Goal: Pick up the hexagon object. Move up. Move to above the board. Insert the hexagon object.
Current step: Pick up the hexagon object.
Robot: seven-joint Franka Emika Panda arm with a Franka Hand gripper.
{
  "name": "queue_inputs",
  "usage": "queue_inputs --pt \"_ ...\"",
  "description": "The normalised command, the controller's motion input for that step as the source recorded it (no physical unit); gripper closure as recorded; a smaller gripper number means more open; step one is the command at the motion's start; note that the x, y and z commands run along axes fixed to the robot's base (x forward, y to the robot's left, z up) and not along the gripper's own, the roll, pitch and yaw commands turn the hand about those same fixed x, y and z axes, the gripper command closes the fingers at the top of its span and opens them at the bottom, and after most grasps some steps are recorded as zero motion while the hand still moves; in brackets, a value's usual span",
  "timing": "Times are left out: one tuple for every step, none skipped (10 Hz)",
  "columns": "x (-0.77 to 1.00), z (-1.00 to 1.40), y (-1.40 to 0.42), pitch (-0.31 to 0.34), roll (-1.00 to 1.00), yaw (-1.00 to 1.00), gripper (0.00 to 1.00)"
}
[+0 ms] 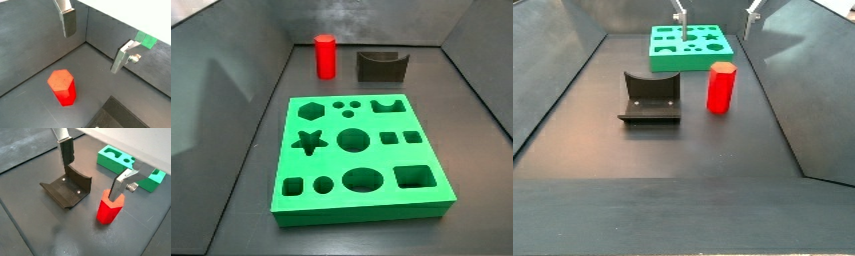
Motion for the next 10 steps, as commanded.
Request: queue_inputs --pt "0.00 0.00 -0.09 0.000 0.01 0.02 0.00" --pt "-0.25 -0.24 -0.05 -0.096 0.02 0.14 0.00" --pt "-0.28 -0.34 -0.12 -0.097 0.06 0.22 0.00" --pt "-0.34 -0.36 -0.16 -0.126 0.04 0.28 0.00" --pt "-0.17 -0.38 -0.24 -0.107 0.00 0.41 0.00" --pt "-0.13 -0.36 -0.23 -0.113 0.00 0.55 0.00" --pt "-0.15 -0.35 -0.23 -0.120 0.00 0.56 0.00" --pt "0.00 -0.37 -0.18 -0.064 0.00 0.58 0.00" --pt "0.00 -0.40 -0.21 -0.097 0.00 0.59 0.00" --pt "-0.06 -0.41 -0.22 -0.137 -0.06 0.57 0.00"
